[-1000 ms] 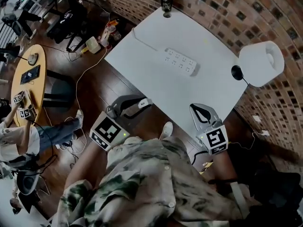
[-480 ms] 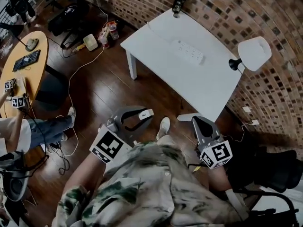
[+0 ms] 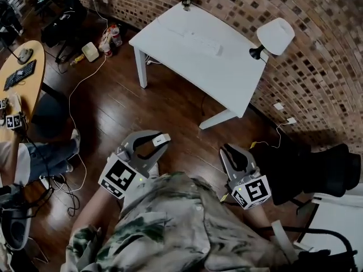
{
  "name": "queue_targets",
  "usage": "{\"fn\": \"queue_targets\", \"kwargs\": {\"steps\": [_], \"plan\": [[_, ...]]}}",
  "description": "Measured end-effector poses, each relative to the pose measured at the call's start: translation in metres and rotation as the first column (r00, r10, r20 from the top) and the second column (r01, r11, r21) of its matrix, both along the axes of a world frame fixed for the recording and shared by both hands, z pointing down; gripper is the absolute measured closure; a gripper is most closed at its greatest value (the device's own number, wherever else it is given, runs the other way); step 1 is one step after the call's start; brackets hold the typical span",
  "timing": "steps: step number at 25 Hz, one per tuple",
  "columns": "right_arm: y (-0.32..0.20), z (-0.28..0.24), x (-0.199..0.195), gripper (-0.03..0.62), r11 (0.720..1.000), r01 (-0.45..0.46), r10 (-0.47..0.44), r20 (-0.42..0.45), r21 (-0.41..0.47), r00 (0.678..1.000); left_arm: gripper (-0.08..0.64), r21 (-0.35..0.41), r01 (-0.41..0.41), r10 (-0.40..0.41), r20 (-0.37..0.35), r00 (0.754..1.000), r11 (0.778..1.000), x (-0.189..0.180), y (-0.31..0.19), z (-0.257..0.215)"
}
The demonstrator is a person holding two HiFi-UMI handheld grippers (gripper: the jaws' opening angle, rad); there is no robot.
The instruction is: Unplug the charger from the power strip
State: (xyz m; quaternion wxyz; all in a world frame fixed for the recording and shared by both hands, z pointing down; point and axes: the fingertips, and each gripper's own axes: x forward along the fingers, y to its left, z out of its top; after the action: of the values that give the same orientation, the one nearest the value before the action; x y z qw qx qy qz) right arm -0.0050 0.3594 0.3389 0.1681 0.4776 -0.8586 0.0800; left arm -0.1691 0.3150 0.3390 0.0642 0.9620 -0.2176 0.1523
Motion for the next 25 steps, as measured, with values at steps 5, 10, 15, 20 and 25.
{"fn": "queue_targets", "kwargs": {"steps": [5, 10, 15, 20, 25], "plan": [[0.051, -0.016, 0.032, 0.548, 0.998, 0.009, -0.009, -0.008, 0.055, 1.000, 0.448, 0.032, -0.011, 0.011, 0.009, 1.000, 0.999, 0.041, 0.042, -0.013], [0.113, -0.013, 0.080, 0.572, 0.997, 0.014, -0.014, -0.009, 0.074, 1.000, 0.448, 0.042, 0.014, -0.014, -0.002, 1.000, 0.999, 0.090, 0.094, -0.014], [0.158, -0.010, 0.112, 0.577, 0.997, 0.040, -0.040, -0.013, 0.061, 0.999, 0.448, 0.010, 0.018, -0.018, 0.008, 1.000, 1.000, 0.130, 0.145, -0.018], [0.184, -0.017, 0.124, 0.580, 0.997, 0.047, -0.047, -0.004, 0.055, 0.999, 0.448, 0.008, 0.020, -0.020, 0.018, 1.000, 1.000, 0.144, 0.176, -0.022], [0.193, -0.016, 0.151, 0.583, 0.997, 0.053, -0.054, 0.022, 0.049, 0.998, 0.448, 0.004, 0.014, -0.014, 0.052, 0.999, 1.000, 0.174, 0.187, -0.026]]}}
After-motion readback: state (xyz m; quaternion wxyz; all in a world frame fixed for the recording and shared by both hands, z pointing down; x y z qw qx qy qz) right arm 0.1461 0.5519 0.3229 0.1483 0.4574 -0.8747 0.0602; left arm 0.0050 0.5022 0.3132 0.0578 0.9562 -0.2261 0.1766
